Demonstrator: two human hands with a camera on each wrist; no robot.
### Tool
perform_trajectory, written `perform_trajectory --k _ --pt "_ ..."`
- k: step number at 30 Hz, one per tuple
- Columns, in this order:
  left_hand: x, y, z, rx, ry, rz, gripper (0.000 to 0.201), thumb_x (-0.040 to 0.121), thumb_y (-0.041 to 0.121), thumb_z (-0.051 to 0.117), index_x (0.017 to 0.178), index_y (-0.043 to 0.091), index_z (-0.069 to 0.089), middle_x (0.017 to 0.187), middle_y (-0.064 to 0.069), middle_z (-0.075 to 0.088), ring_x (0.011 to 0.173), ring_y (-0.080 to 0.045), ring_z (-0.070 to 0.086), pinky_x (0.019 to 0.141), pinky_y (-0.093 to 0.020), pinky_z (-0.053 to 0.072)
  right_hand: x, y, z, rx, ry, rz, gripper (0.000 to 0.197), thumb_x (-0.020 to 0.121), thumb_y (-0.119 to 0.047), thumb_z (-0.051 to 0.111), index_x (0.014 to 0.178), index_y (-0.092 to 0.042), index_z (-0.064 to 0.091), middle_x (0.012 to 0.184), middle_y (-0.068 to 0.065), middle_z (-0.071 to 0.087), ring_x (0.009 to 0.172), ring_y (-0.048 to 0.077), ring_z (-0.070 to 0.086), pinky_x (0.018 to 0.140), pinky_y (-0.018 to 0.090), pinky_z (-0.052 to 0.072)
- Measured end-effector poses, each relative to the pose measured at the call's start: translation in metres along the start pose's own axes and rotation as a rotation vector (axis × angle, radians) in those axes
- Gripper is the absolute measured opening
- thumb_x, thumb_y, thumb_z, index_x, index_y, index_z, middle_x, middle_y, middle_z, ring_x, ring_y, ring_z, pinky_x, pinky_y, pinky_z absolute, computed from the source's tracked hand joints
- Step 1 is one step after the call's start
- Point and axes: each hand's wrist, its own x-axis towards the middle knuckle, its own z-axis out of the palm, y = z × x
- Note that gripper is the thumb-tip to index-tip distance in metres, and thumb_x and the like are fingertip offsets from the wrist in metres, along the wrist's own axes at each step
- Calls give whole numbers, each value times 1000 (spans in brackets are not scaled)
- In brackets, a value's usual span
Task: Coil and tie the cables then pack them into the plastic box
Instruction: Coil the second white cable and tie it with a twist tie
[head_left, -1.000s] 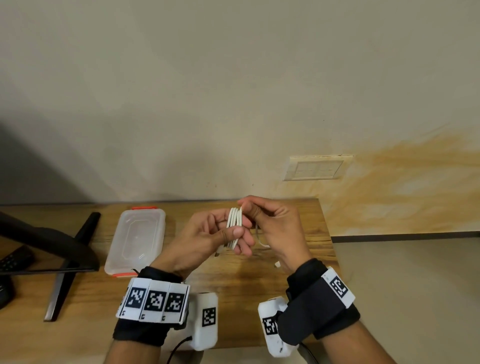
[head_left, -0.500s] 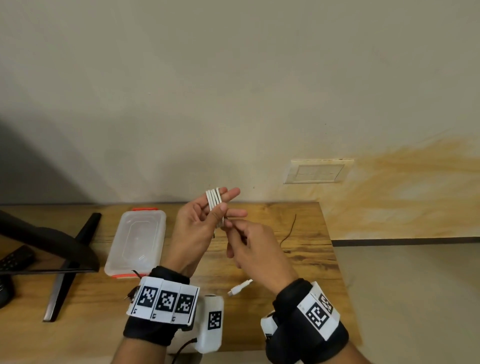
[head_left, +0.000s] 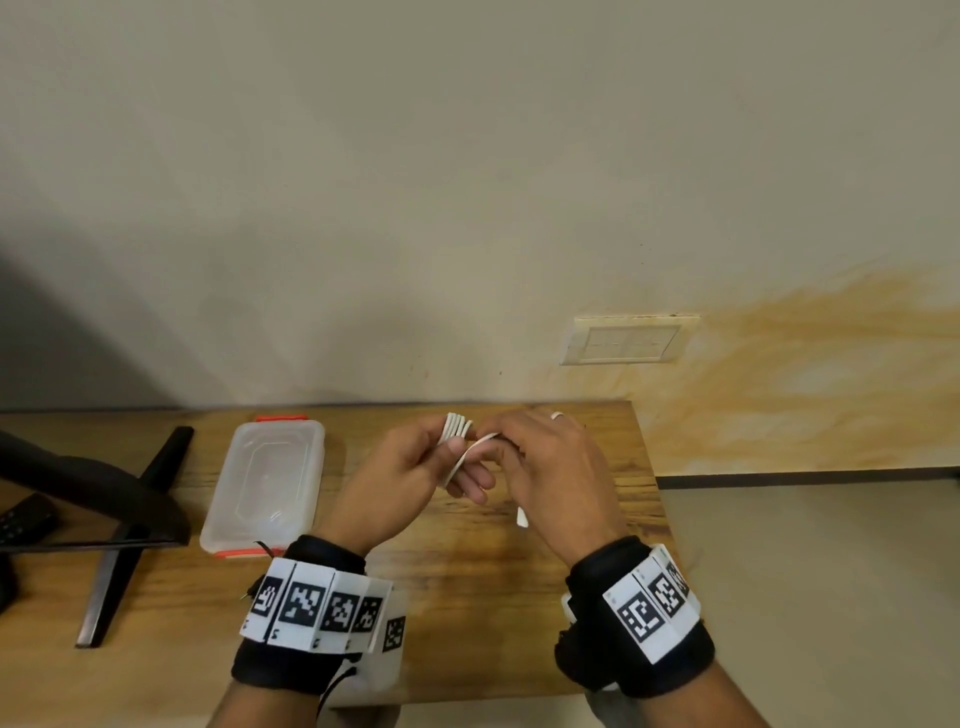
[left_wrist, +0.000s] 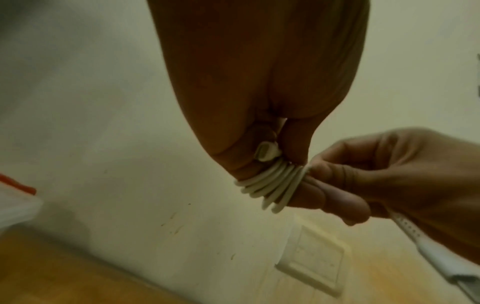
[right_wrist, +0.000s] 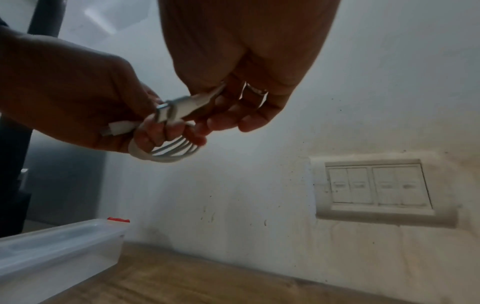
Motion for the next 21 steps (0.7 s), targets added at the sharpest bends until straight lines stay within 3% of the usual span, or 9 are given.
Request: perform_trajectory --k 3,5,8,13,17,19,21 --pt "-1 5 -3 -127 -34 16 25 103 8 43 112 -6 61 87 -18 75 75 -29 73 71 -31 57 2 3 -4 118 96 43 17 94 -31 56 91 -27 72 86 -14 71 80 6 54 73 26 44" --pt "-3 7 -3 -171 -61 8 23 101 8 46 112 -6 60 88 -18 75 75 -29 73 72 -33 58 4 3 -6 163 107 62 22 93 -35 51 89 -27 72 86 -15 70 80 7 56 72 29 47" --pt "-3 6 -3 -218 -70 5 21 98 6 52 112 -7 61 88 -18 75 75 -29 72 74 -37 57 4 5 -3 250 86 124 14 94 -27 61 88 -27 74 88 -17 71 83 8 61 74 33 51" --pt "-1 4 -1 -302 -44 -9 25 90 9 59 107 -10 60 84 -18 74 73 -28 71 73 -35 58 6 0 6 641 28 365 17 97 -17 64 105 -22 77 95 -13 76 92 2 70 82 23 56" --pt "-1 2 4 -466 -56 45 18 93 6 56 106 -5 61 84 -17 70 71 -26 68 72 -33 57 9 -13 10 850 -34 457 26 100 -32 55 119 -26 73 101 7 75 86 18 73 83 41 60" --pt "0 3 6 -545 -45 64 20 94 3 52 109 -8 58 83 -17 69 69 -24 65 71 -32 56 11 -18 10 955 -81 481 32 102 -36 49 125 -27 69 107 20 71 88 29 71 89 37 57" --pt "1 4 6 -586 -25 84 21 94 1 49 110 -8 57 80 -15 67 67 -22 63 70 -32 55 11 -23 7 1071 -118 507 33 103 -34 47 127 -26 68 101 30 67 72 29 62 84 36 54"
